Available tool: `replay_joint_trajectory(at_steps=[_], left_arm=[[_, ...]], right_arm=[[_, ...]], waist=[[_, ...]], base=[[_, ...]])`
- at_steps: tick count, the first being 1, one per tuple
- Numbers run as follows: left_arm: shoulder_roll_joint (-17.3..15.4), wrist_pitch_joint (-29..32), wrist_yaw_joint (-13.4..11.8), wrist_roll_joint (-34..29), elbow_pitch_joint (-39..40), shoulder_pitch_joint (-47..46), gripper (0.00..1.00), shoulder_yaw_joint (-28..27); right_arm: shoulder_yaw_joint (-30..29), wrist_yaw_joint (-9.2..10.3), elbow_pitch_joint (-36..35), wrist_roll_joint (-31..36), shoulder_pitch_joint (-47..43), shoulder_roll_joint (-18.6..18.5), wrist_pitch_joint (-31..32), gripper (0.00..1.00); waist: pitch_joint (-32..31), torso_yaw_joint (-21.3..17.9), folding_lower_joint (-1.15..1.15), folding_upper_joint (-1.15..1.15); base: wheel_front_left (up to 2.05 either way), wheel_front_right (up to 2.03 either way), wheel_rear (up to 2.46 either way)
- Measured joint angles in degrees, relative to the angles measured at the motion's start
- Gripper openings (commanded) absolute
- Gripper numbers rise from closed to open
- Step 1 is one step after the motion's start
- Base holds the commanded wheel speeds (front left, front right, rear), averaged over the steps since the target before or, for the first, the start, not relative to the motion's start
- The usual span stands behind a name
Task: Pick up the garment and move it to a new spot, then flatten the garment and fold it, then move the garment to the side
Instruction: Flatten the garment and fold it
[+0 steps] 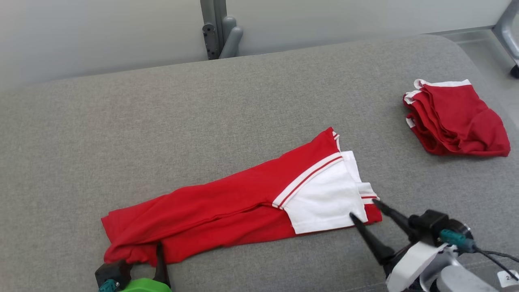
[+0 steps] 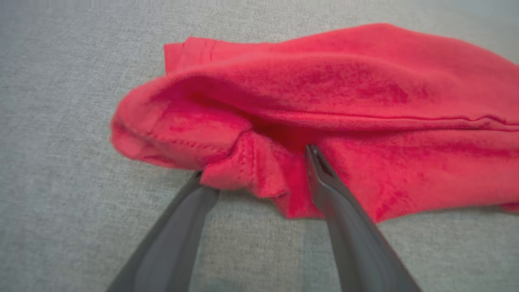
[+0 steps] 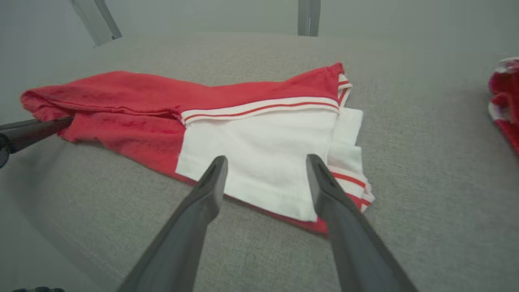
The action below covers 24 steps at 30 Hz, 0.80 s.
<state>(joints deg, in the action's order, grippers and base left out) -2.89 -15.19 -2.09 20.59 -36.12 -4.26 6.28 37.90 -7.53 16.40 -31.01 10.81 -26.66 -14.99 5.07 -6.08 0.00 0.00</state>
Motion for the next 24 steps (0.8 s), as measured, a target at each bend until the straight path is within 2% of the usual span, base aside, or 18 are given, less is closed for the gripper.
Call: replay_joint_trajectory(at_steps=[5,11,15,24], left_arm=[[0.1,0.0,-0.5,-3.0,2.7,-0.2,1.0,0.0],[0.1,0.1,-1.0,-4.9,5.4,-2.4,1.0,1.0],[0.1,0.1,-1.1,-5.9,6.4,-3.4,1.0,1.5],[0.1,0.1,-0.9,-6.3,6.3,-3.3,1.0,1.5]], right_arm=[[-9.6,0.02,0.7,3.5,-0.1,3.0,-0.1,1.0],[-15.5,0.02,5.4,5.1,3.7,7.3,-0.1,1.0],[-20.5,0.02,10.7,6.0,7.6,10.1,-0.1,1.0],[-25.1,0.0,18.7,5.9,9.6,13.9,-0.1,1.0]], waist=[[-0.2,-0.7,0.0,0.0],[2.1,0.0,0.0,0.0],[4.7,2.3,0.0,0.0],[6.1,6.4,0.0,0.0]], base=[[0.0,0.0,0.0],[0.0,0.0,0.0],[0.0,0.0,0.0],[0.0,0.0,0.0]])
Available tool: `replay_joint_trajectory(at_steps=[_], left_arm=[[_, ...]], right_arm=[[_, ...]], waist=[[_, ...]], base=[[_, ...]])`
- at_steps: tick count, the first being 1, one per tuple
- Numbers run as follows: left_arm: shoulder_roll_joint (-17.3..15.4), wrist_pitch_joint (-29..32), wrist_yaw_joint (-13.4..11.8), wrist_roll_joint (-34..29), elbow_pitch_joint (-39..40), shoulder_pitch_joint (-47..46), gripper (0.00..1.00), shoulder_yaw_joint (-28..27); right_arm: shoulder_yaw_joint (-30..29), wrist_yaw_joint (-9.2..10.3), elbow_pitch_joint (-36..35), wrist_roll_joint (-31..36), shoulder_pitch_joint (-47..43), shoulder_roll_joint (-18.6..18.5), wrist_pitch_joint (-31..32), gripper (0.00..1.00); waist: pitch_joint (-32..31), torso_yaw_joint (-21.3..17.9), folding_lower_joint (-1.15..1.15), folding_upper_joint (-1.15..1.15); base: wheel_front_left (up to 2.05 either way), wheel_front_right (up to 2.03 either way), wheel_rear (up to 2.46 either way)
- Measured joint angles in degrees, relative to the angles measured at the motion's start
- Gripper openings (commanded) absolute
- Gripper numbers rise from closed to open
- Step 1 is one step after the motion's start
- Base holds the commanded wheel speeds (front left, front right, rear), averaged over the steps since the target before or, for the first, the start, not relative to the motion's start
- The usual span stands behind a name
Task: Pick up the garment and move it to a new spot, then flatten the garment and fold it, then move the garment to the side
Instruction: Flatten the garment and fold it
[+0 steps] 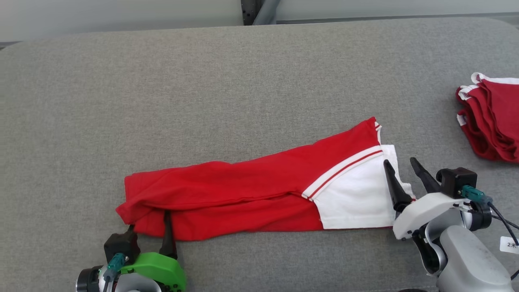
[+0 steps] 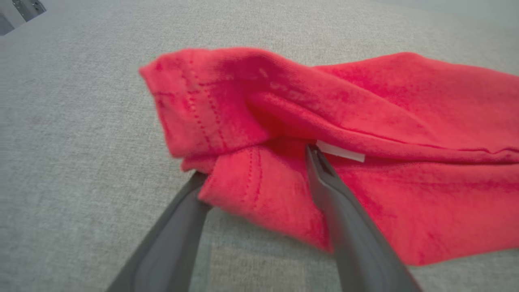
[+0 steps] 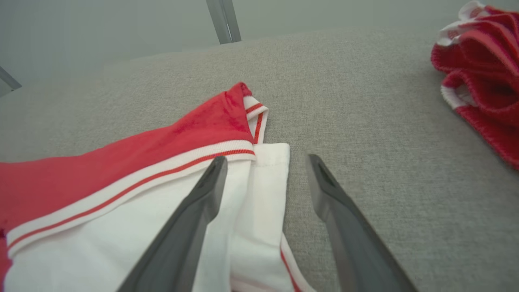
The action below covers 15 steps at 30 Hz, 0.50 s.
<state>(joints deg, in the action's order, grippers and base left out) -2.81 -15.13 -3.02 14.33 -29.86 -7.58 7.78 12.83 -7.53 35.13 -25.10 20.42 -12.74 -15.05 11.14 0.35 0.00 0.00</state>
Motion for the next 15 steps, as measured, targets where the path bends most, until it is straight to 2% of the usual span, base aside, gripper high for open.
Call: replay_joint_trajectory(at_steps=[10,15], left_arm=[[0.0,0.0,0.0,-0.2,2.0,1.5,1.0,0.9],[0.0,0.0,0.3,-0.8,2.4,1.7,1.0,0.1]], right_arm=[[-5.2,0.01,8.0,-1.6,-0.1,0.5,0.0,1.0],[-3.8,0.07,10.3,-3.5,0.2,0.9,-0.2,1.0]], waist=[[-0.6,5.1,0.0,0.0],[-0.6,7.7,0.0,0.0]], base=[[0.0,0.0,0.0],[0.0,0.0,0.0]])
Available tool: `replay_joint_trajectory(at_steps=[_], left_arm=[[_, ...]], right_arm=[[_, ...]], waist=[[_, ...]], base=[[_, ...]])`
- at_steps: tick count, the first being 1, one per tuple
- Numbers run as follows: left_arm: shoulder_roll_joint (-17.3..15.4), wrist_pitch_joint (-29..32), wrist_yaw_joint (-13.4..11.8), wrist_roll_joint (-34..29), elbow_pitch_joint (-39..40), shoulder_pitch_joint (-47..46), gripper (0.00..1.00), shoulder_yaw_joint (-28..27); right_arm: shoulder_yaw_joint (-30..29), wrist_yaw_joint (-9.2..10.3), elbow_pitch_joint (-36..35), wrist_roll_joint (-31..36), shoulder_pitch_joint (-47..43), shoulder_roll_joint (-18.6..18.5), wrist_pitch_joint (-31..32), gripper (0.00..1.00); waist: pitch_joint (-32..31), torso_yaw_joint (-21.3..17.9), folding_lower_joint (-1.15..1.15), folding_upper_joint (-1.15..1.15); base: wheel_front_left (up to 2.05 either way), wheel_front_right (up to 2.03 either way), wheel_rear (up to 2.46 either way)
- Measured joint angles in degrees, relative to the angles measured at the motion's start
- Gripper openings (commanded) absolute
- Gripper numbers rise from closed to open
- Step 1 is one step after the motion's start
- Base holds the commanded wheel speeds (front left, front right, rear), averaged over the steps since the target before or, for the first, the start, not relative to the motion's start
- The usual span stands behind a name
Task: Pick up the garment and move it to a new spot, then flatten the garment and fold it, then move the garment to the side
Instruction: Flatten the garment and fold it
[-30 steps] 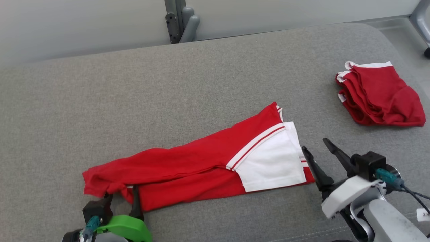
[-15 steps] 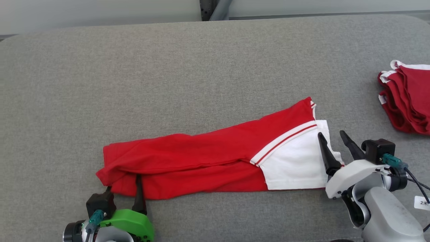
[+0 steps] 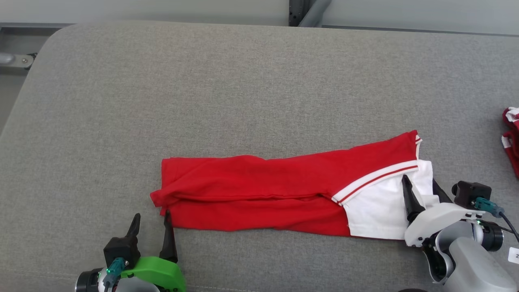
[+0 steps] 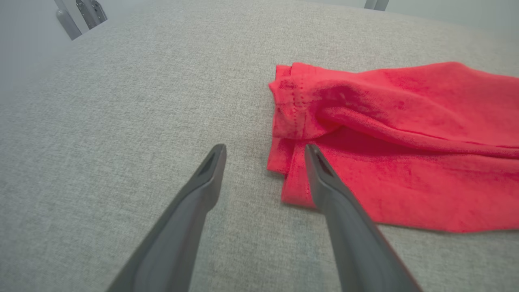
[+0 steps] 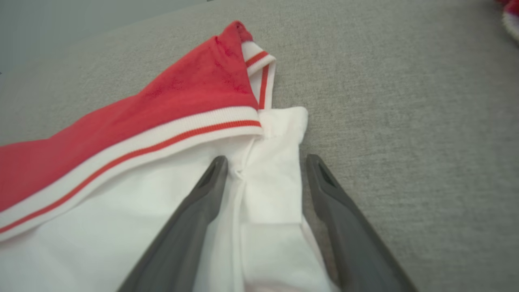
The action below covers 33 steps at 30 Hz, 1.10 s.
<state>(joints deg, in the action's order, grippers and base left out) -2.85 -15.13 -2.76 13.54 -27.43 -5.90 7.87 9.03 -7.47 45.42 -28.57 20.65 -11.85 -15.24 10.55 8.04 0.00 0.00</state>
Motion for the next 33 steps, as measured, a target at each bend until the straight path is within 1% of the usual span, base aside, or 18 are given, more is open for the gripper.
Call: replay_joint_trajectory(at_steps=[4,8,9,10,11,17,20,22,26,28,31,33], left_arm=[[0.0,0.0,0.0,0.0,0.5,0.0,1.0,0.0],[0.0,0.0,0.0,0.0,0.6,0.2,1.0,0.0],[0.0,0.0,0.0,0.0,0.6,0.3,1.0,0.0],[0.0,0.0,0.0,0.0,0.7,0.4,1.0,0.0],[0.0,0.0,0.0,0.1,0.7,0.5,1.0,0.0],[0.0,0.0,-0.2,0.3,1.1,0.4,1.0,0.0],[0.0,0.0,-0.3,0.4,1.3,0.4,1.0,-0.2],[0.0,0.0,-0.3,0.3,1.3,0.5,1.0,-0.5],[0.0,0.0,-0.3,0.2,1.3,0.6,1.0,-0.9],[0.0,0.0,-0.2,0.2,1.2,0.6,1.0,-1.0],[0.0,0.0,0.0,0.3,1.0,0.6,1.0,-0.9],[0.0,0.0,0.0,0.6,0.9,0.6,1.0,-0.7]], right_arm=[[2.6,0.02,1.1,-1.7,0.9,0.1,-0.1,1.0],[4.6,0.1,4.1,-3.1,2.0,-0.3,-0.4,1.0],[5.2,0.1,4.9,-3.2,2.1,-0.4,-0.3,0.47],[5.7,0.09,5.6,-3.3,2.5,-0.5,0.0,0.03],[6.0,0.09,6.2,-3.7,3.0,-0.5,0.1,0.0],[6.7,-0.19,8.7,-4.7,4.5,-0.9,0.0,0.0],[5.7,-0.38,9.3,-4.8,4.9,-1.3,0.0,0.0],[4.3,-0.36,9.2,-4.7,5.0,-2.2,0.0,0.0],[-0.2,-0.09,7.2,-2.4,4.2,-4.6,0.1,0.0],[-1.4,-0.08,5.5,-1.1,3.7,-4.9,0.2,0.0],[-1.3,-0.07,1.3,0.8,2.9,-4.1,0.2,0.0],[0.6,-0.05,-2.2,1.3,2.3,-3.2,0.2,0.0]], waist=[[0.1,1.4,0.0,0.0],[-0.1,1.9,0.0,0.0],[-0.2,1.9,0.0,0.0],[-0.2,1.9,0.0,0.0],[-0.3,1.8,0.0,0.0],[-0.5,1.3,0.0,0.0],[-0.9,0.8,0.0,0.0],[-1.2,0.2,0.0,0.0],[-1.9,-1.4,0.0,0.0],[-2.2,-2.3,0.0,0.0],[-2.7,-3.7,0.0,0.0],[-3.0,-4.7,0.0,0.0]], base=[[0.0,0.0,0.0],[0.0,0.0,0.0],[0.0,0.0,0.0],[0.0,0.0,0.0],[0.0,0.0,0.0],[0.0,0.0,0.0],[0.0,0.0,0.0],[0.0,0.0,0.0],[0.0,0.0,0.0],[0.0,0.0,0.0],[0.0,0.0,0.0],[0.0,0.0,0.0]])
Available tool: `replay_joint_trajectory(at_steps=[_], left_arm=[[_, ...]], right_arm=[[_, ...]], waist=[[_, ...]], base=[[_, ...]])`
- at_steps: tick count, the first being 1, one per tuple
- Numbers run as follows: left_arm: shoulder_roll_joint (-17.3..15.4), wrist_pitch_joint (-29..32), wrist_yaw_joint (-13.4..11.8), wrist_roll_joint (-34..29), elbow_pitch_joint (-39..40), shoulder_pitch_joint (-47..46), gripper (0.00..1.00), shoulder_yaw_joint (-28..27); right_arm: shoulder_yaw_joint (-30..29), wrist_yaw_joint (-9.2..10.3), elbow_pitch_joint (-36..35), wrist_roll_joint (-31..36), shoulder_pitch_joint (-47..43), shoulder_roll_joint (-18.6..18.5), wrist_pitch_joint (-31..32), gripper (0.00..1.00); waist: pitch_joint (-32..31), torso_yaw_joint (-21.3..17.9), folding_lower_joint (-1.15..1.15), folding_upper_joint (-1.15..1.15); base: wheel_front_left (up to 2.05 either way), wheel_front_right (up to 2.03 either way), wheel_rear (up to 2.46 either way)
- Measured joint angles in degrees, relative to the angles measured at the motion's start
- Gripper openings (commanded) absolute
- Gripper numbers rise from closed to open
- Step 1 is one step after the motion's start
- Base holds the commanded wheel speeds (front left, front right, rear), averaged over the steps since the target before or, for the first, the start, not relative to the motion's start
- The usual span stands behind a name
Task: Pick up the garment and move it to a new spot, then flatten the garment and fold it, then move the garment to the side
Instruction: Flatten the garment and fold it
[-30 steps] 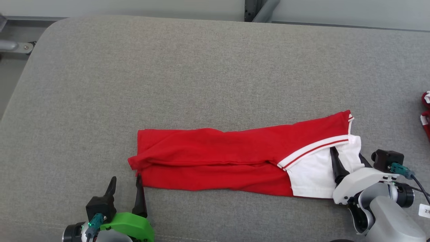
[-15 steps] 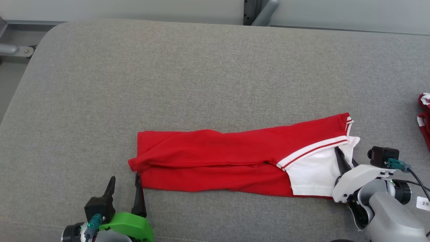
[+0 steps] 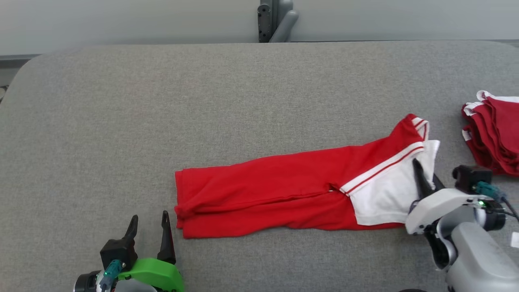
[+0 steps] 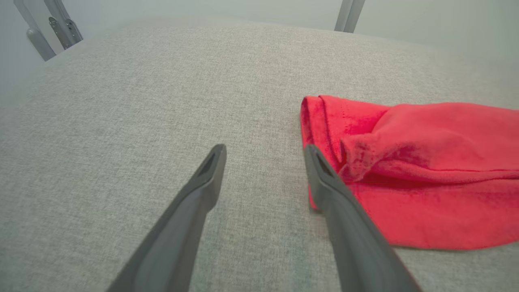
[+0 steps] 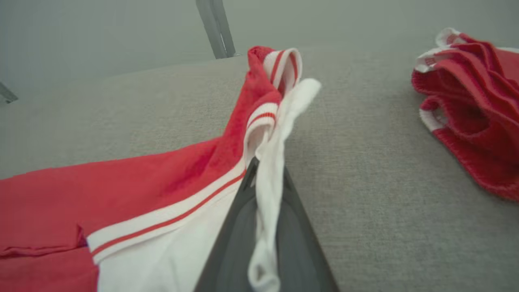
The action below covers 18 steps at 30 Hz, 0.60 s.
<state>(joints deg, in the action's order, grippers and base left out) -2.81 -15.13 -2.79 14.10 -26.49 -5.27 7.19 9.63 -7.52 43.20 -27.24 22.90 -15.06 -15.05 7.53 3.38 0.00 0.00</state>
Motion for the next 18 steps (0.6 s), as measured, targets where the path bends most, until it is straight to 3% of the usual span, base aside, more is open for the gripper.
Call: replay_joint_trajectory(at_steps=[8,13,18], left_arm=[[0.0,0.0,-0.2,1.4,-0.4,0.0,1.0,2.0],[0.0,0.0,-0.4,3.2,-0.5,-0.1,1.0,4.7],[0.0,0.0,-1.0,4.1,-0.4,-0.4,1.0,7.5]], right_arm=[[14.8,0.0,-15.3,-5.7,-2.0,1.1,3.9,0.0],[21.4,0.02,-22.2,-9.9,-2.1,2.1,9.0,0.0],[26.0,0.03,-23.5,-11.1,0.7,4.4,11.8,0.0]], waist=[[-1.0,-1.3,0.0,0.0],[-0.9,0.9,0.0,0.0],[-0.3,4.8,0.0,0.0]], base=[[0.0,0.0,0.0],[0.0,0.0,0.0],[0.0,0.0,0.0]])
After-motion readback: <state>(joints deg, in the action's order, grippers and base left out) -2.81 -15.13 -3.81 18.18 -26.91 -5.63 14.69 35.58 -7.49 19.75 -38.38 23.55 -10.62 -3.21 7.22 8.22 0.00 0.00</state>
